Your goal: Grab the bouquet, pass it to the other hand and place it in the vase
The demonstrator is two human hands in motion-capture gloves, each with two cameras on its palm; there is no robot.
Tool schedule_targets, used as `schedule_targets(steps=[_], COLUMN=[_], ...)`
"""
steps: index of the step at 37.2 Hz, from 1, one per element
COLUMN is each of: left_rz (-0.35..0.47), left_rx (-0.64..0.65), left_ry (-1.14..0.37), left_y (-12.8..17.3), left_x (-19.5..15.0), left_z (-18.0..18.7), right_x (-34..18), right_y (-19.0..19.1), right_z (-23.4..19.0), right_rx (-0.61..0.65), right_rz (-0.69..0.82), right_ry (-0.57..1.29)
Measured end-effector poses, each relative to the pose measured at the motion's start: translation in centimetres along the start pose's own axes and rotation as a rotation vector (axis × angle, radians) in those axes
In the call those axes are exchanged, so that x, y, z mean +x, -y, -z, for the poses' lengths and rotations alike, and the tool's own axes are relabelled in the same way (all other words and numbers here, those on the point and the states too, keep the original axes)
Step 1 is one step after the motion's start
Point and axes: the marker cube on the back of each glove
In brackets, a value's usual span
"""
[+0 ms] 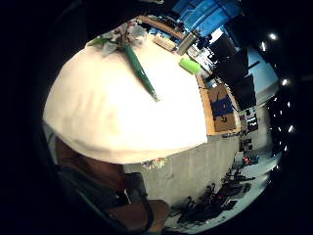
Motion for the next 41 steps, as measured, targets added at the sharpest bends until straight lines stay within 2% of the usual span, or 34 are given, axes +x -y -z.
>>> schedule_targets(steps=[5,14,21,31,41], left_rz=[-0.009,-0.031,-0.041,-0.002,-0.003], left_rx=[0.016,-0.027,0.029,0.098,0.094], left_ry=[-0.013,-0.053,-0.152,-0.145,-0.155], left_y=[1.0,1.0,2.2,1.3,1.1], left_x=[-0.3,0.8,1.0,0.7,0.8], left_z=[-0.1,0.9,0.5,1.6,1.4], right_x=[0.1,1.1,4.7,12.1,15.2], right_y=[0.3,0.7,1.6,5.3,7.6], right_z=[0.0,-0.2,-1.2,-7.1,-11.9], right_rx=[-0.023,-0.061,-0.123,-0.180,-0.188], right_rz=[0.010,0.000,-0.037,-0.121,-0.179], right_ry=[0.027,0.014,-0.037,-0.041,0.029])
